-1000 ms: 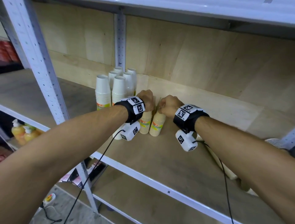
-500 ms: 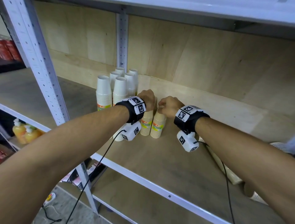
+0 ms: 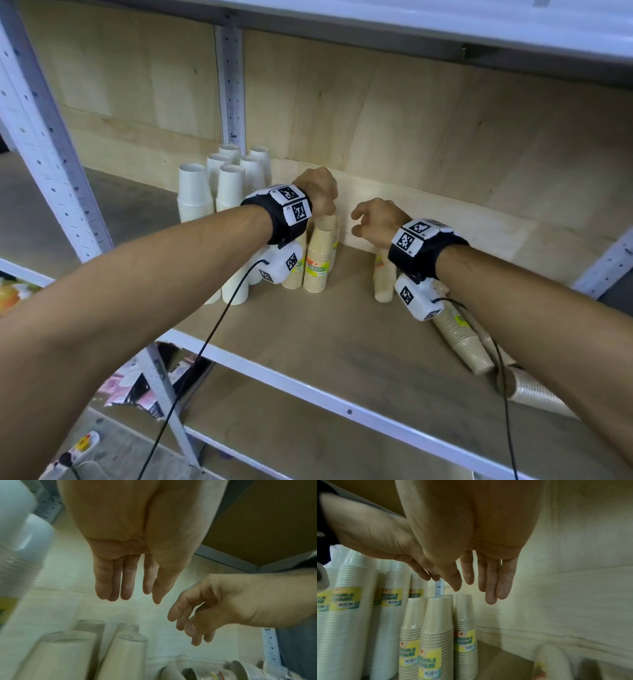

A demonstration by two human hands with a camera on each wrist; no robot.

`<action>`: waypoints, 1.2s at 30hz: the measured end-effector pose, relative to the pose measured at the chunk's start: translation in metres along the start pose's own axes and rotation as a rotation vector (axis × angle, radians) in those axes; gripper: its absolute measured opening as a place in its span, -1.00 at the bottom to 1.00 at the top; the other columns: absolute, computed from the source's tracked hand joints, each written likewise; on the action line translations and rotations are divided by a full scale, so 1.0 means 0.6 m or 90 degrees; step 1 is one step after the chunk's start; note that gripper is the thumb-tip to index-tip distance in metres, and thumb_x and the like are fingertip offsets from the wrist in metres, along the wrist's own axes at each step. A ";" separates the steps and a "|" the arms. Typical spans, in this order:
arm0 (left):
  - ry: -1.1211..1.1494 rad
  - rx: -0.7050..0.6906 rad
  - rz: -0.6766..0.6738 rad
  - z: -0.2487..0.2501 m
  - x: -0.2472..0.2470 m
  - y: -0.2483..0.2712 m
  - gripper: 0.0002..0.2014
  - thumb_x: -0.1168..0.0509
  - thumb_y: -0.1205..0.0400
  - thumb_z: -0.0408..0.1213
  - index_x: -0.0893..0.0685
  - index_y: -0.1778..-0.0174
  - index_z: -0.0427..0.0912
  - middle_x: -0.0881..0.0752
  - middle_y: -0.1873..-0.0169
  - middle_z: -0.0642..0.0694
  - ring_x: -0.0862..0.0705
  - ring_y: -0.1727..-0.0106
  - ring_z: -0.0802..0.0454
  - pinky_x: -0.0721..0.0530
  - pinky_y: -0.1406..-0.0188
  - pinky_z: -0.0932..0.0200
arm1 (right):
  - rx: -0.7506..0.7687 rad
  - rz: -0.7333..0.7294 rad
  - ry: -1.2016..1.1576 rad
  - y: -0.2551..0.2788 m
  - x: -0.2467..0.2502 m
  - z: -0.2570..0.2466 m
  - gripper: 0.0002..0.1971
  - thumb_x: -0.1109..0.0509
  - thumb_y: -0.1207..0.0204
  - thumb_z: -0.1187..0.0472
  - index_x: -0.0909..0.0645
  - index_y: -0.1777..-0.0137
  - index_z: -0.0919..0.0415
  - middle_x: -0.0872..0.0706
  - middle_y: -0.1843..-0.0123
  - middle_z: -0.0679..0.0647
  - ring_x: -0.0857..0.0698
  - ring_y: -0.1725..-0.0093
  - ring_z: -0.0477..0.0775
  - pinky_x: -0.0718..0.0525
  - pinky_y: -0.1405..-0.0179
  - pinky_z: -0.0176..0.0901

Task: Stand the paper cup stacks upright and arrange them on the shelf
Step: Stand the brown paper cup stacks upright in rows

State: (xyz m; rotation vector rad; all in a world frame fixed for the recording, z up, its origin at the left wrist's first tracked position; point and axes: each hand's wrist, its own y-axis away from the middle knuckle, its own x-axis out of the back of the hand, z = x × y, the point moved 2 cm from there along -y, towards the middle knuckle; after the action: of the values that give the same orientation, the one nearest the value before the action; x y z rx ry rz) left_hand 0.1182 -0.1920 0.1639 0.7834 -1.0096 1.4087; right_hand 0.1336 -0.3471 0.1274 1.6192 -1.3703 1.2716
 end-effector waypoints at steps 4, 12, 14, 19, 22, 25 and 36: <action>0.057 -0.044 -0.019 0.049 -0.030 -0.011 -0.64 -0.48 -0.54 -0.28 -0.70 -0.27 -0.11 -0.58 -0.01 -0.01 -0.64 -0.08 -0.04 -0.52 0.11 0.20 | -0.038 -0.001 0.030 0.022 0.011 0.044 -0.63 -0.43 -0.39 0.01 -0.65 -0.23 -0.08 -0.69 -0.17 0.06 -0.69 -0.11 0.12 -0.67 -0.09 -0.06; 0.087 -0.137 -0.109 0.135 -0.134 -0.022 -0.58 -0.52 -0.50 -0.10 -0.67 -0.27 -0.06 -0.59 -0.12 -0.01 -0.62 -0.09 0.00 -0.52 0.04 0.20 | -0.157 -0.050 0.061 0.087 0.021 0.156 -0.54 -0.44 -0.32 -0.07 -0.58 -0.25 -0.10 -0.66 -0.15 0.06 -0.68 -0.06 0.10 -0.60 0.07 -0.14; 0.072 -0.137 -0.125 0.126 -0.156 -0.019 -0.55 -0.52 -0.49 -0.06 -0.66 -0.29 -0.06 -0.57 -0.22 -0.03 -0.57 -0.06 0.04 -0.52 0.05 0.21 | -0.172 -0.052 0.069 0.101 0.017 0.172 -0.55 -0.46 -0.36 -0.05 -0.59 -0.27 -0.07 -0.65 -0.18 0.09 -0.68 -0.10 0.13 -0.59 0.05 -0.15; 0.080 -0.127 -0.163 0.114 -0.213 -0.025 -0.45 -0.53 -0.48 -0.04 -0.59 -0.39 -0.06 -0.53 -0.35 -0.05 -0.57 -0.26 -0.06 -0.52 0.01 0.18 | -0.228 -0.085 0.084 0.166 0.013 0.221 -0.57 -0.46 -0.50 0.09 -0.57 -0.36 0.15 -0.62 -0.29 0.11 -0.66 -0.21 0.19 -0.63 -0.07 -0.10; 0.095 -0.097 -0.174 0.108 -0.240 -0.028 -0.34 -0.57 -0.42 0.00 -0.56 -0.42 -0.07 -0.55 -0.38 -0.09 -0.58 -0.31 -0.09 -0.61 -0.18 0.07 | -0.263 -0.117 0.096 0.197 0.006 0.247 -0.52 -0.44 -0.53 0.07 -0.57 -0.38 0.30 -0.64 -0.33 0.26 -0.67 -0.24 0.25 -0.67 -0.15 -0.01; 0.101 -0.070 -0.179 0.102 -0.261 -0.021 -0.17 -0.59 -0.35 0.10 -0.47 -0.52 -0.06 -0.53 -0.45 -0.09 -0.58 -0.37 -0.09 -0.60 -0.30 0.04 | -0.275 -0.128 0.106 0.217 -0.011 0.268 -0.48 -0.44 -0.53 0.02 -0.55 -0.41 0.30 -0.65 -0.32 0.20 -0.65 -0.27 0.21 -0.60 0.01 -0.12; 0.132 -0.021 -0.162 0.072 -0.343 -0.012 -0.08 -0.56 -0.42 0.07 -0.31 -0.64 -0.17 -0.45 -0.52 -0.14 -0.47 -0.50 -0.14 -0.49 -0.35 0.07 | -0.307 -0.118 0.093 0.226 -0.063 0.313 -0.38 -0.56 -0.36 0.04 -0.51 -0.43 0.10 -0.62 -0.31 0.10 -0.63 -0.26 0.13 -0.51 0.03 -0.23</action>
State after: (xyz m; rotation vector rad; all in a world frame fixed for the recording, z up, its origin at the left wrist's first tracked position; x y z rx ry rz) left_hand 0.1420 -0.3162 -0.0040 0.6987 -0.7445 1.2223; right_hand 0.0514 -0.5383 0.0189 1.2585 -1.2804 0.8491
